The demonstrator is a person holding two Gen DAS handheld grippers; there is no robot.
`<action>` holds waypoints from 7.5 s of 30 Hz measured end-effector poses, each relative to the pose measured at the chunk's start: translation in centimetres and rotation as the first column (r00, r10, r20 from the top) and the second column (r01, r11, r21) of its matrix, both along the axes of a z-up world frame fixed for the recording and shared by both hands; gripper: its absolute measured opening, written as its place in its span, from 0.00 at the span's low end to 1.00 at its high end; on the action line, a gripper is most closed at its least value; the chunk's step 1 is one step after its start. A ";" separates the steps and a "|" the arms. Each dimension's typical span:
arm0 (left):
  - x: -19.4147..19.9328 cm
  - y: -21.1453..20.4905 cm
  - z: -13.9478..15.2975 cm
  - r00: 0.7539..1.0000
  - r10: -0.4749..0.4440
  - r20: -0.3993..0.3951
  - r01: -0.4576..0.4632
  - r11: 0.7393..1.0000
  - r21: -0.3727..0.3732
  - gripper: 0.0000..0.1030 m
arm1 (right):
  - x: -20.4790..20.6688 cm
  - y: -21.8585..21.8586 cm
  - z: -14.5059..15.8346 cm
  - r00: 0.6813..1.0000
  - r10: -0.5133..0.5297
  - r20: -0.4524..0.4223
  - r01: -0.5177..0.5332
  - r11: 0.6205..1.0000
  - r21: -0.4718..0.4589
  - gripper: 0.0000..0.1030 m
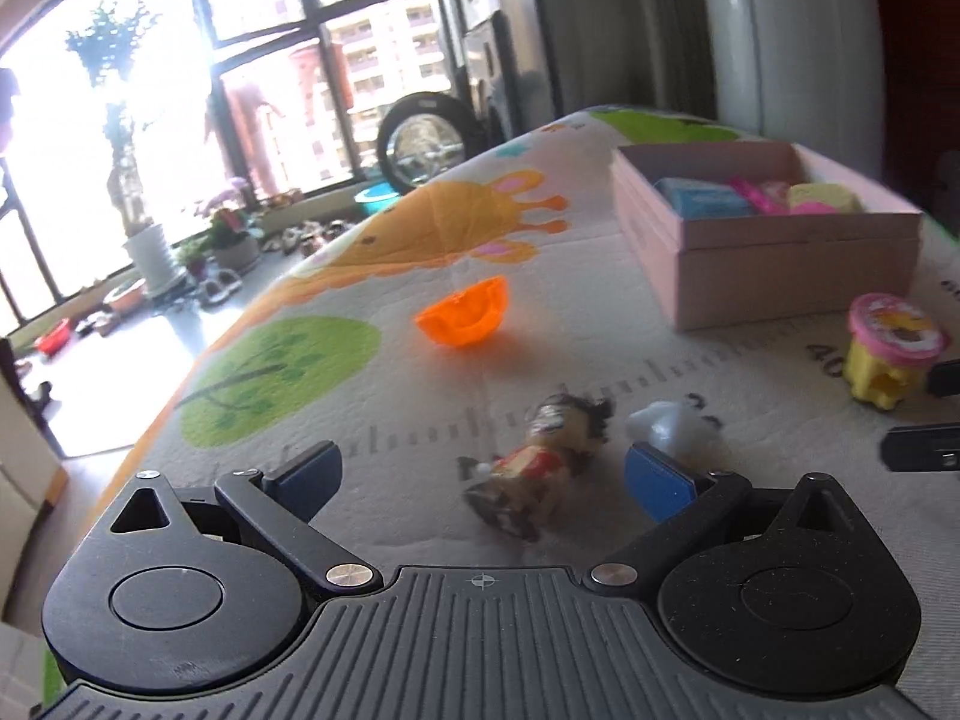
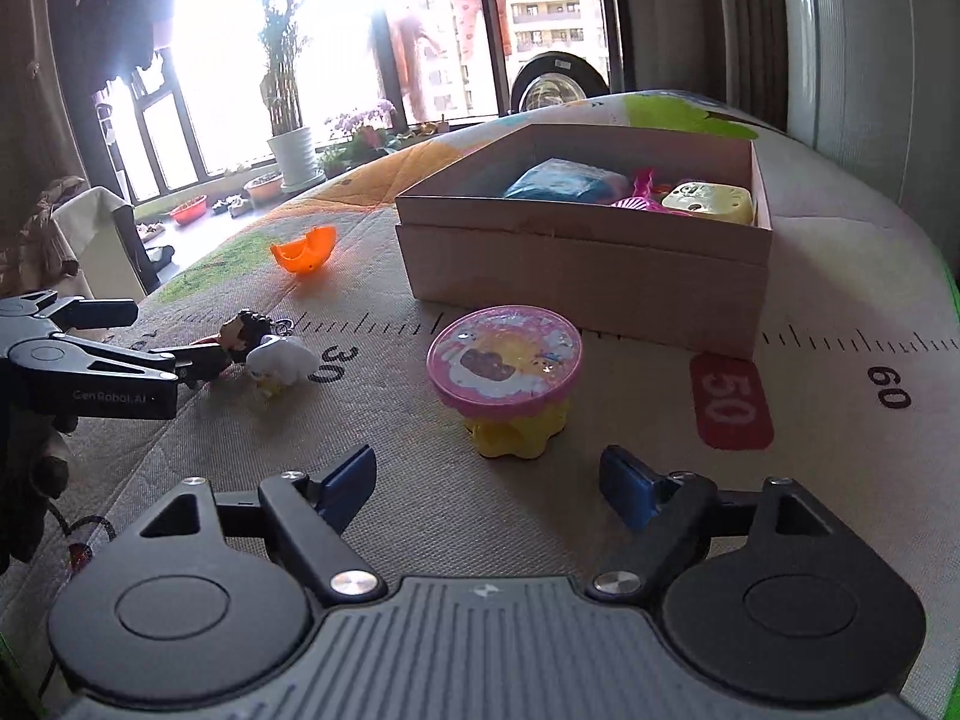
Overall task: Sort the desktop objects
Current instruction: 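Grasp the pink cup toy with the right tool while the left tool grasps the white cat figurine, then drop the white figurine into the box with the left tool while the right tool drops the pink cup in, then grasp the orange shell cup with the right tool and lift it, then carry the orange cup with the right tool over the mat, then grasp the figurine keychain with the left tool and lift it while the right tool holds the orange cup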
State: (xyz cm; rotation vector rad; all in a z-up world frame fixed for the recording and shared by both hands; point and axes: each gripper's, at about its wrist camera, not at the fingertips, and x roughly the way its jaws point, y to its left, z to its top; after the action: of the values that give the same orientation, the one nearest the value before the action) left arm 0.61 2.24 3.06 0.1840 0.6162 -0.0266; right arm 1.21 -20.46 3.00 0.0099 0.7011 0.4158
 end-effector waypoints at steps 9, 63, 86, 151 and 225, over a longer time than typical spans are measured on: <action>1.3 -5.4 -1.1 0.977 -0.203 -0.064 0.205 0.978 0.022 0.72 | -0.4 -0.2 0.2 0.999 -0.026 0.027 0.026 1.000 0.007 0.79; -1.8 3.4 -0.1 0.997 -0.051 -0.051 0.046 0.995 -0.088 0.98 | 13.4 2.8 10.9 0.999 -0.038 0.007 0.038 0.999 0.026 0.57; -1.7 4.9 -1.7 0.999 0.031 -0.045 -0.038 0.983 -0.178 0.99 | 15.7 22.5 3.2 0.962 0.247 -0.119 -0.268 0.939 -0.215 0.54; 0.7 -3.1 -2.4 0.912 -0.383 -0.146 0.364 0.921 -0.140 0.99 | 0.5 -2.9 -0.3 0.958 -0.284 -0.044 0.287 0.949 0.132 1.00; -4.6 -3.2 2.1 0.963 -0.268 0.019 0.269 0.961 -0.064 0.68 | -3.1 0.6 7.3 0.994 0.068 0.087 -0.056 0.989 -0.134 0.49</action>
State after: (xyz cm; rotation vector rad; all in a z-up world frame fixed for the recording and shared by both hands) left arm -4.04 -0.96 5.16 0.2029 0.5761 -0.3082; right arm -1.91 -19.85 10.28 -0.1551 0.6389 0.4258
